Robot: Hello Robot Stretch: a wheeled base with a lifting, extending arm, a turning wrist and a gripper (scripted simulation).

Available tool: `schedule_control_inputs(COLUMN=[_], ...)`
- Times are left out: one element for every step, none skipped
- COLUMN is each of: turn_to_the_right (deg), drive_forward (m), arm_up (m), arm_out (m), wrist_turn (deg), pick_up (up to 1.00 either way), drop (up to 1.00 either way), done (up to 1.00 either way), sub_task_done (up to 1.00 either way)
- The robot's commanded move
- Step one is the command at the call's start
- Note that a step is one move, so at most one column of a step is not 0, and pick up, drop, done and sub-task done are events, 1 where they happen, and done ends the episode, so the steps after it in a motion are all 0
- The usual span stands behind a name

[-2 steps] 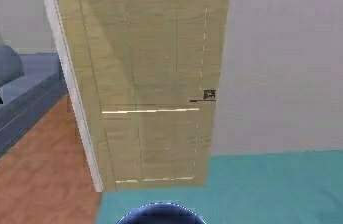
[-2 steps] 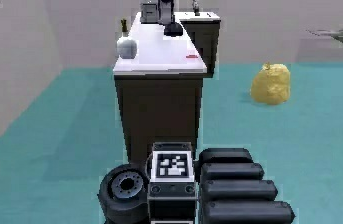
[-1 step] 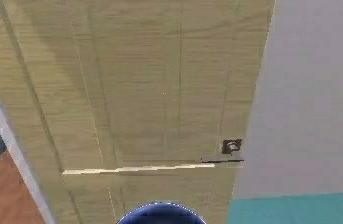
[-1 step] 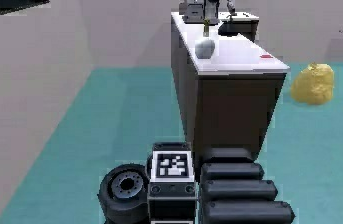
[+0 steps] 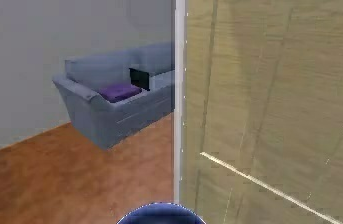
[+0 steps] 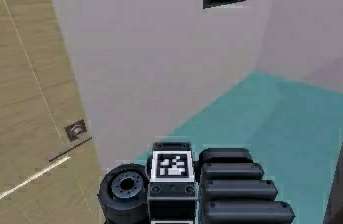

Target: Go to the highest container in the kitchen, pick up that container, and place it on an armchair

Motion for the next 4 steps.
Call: schedule_control_inputs(turn_to_the_right=[-30.0,0.0,-45.0,-18.0], drive_forward=[0.00,0.80,0.00,0.00], arm_up=[0.00,0.00,0.00,0.00], arm_out=[0.00,0.00,0.00,0.00], wrist_turn=[0.0,0.0,0.0,0.0], pick_up=[0.00,0.00,0.00,0.00], drop=[0.00,0.00,0.00,0.00], done=[0.00,0.00,0.00,0.00], sub_task_done=[0.00,0.00,0.00,0.00])
